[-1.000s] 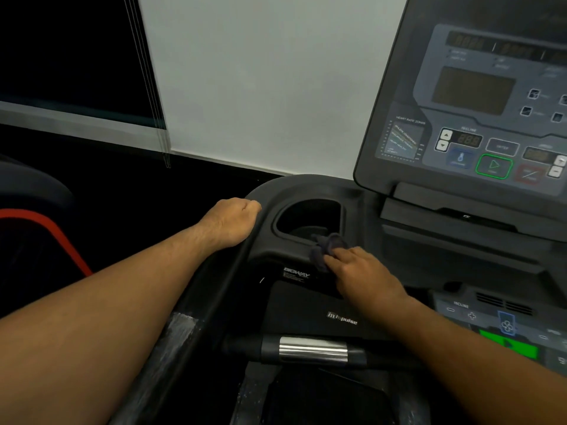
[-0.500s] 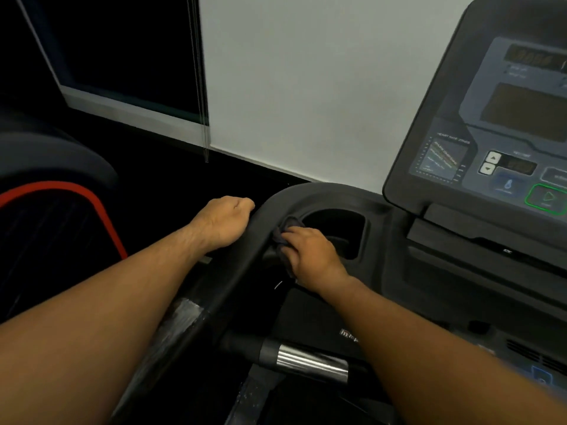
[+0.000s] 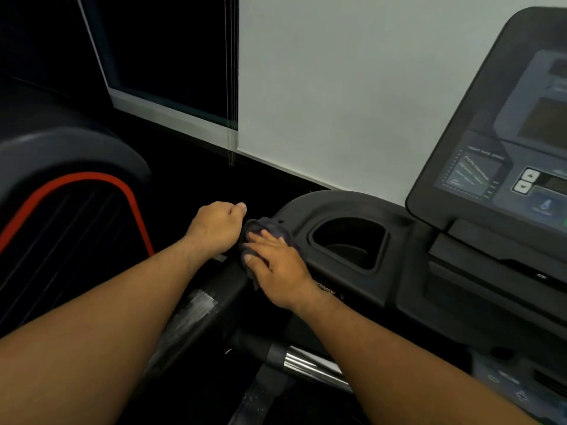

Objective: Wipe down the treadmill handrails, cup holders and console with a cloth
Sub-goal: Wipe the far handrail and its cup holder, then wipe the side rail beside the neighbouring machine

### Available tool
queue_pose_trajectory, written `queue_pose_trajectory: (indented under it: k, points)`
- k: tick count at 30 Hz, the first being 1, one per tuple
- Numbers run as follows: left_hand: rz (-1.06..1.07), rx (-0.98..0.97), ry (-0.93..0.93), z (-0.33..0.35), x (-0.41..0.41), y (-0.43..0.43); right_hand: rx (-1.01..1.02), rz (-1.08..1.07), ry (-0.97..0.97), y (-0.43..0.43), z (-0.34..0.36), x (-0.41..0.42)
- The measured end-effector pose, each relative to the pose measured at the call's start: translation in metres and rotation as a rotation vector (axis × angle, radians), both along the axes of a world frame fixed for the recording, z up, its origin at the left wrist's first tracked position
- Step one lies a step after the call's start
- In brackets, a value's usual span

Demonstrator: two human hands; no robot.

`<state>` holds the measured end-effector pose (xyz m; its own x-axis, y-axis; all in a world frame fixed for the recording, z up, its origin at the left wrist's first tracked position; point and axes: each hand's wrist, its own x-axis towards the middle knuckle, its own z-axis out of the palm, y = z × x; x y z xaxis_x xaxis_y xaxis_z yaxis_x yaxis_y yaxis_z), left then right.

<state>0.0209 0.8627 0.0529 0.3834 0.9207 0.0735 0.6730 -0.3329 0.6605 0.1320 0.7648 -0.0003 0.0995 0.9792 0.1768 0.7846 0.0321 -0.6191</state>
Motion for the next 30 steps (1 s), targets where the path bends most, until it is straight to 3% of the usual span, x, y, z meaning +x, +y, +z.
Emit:
queue_pose_trajectory:
  k: [2, 5, 7, 10, 12, 14, 17, 18, 21, 25, 28, 30]
  points:
    - [0.035, -0.01, -0.054, 0.003, 0.002, 0.002, 0.069, -0.063, 0.07, 0.003, 0.005, 0.0]
    - [0.021, -0.038, -0.123, 0.006, 0.004, -0.001, 0.142, -0.379, 0.352, 0.013, 0.025, 0.002]
    - [-0.049, -0.105, -0.156, 0.008, 0.005, -0.006, 0.133, -0.551, 0.726, 0.017, 0.036, -0.001]
    - [-0.203, -0.319, -0.272, 0.009, 0.009, -0.013, 0.12, -0.547, 1.515, 0.018, 0.053, -0.016]
    - [-0.2, -0.44, -0.384, 0.014, 0.009, -0.014, 0.136, -0.468, 1.728, 0.019, 0.062, -0.02]
    - [-0.152, -0.531, -0.468, 0.016, 0.007, -0.008, 0.153, -0.438, 1.574, 0.018, 0.065, -0.024]
    - [-0.118, -0.527, -0.437, 0.016, 0.003, -0.003, 0.142, -0.558, 0.766, 0.012, 0.064, -0.027]
    - [-0.109, -0.449, -0.393, 0.017, 0.003, -0.001, 0.143, -0.567, 0.628, 0.009, 0.062, -0.026]
    - [-0.089, -0.004, -0.226, 0.033, 0.001, 0.006, 0.224, -0.59, 0.421, 0.004, 0.066, -0.018]
    - [-0.099, 0.449, -0.208, 0.055, -0.008, 0.017, 0.373, -0.547, 0.14, -0.003, 0.079, -0.003]
    - [-0.193, 0.469, -0.016, 0.035, -0.014, 0.02, 0.351, -0.462, 0.002, -0.009, 0.066, 0.0]
    - [-0.307, 0.32, 0.191, 0.005, -0.019, 0.02, 0.138, -0.365, -0.138, -0.015, 0.045, -0.004]
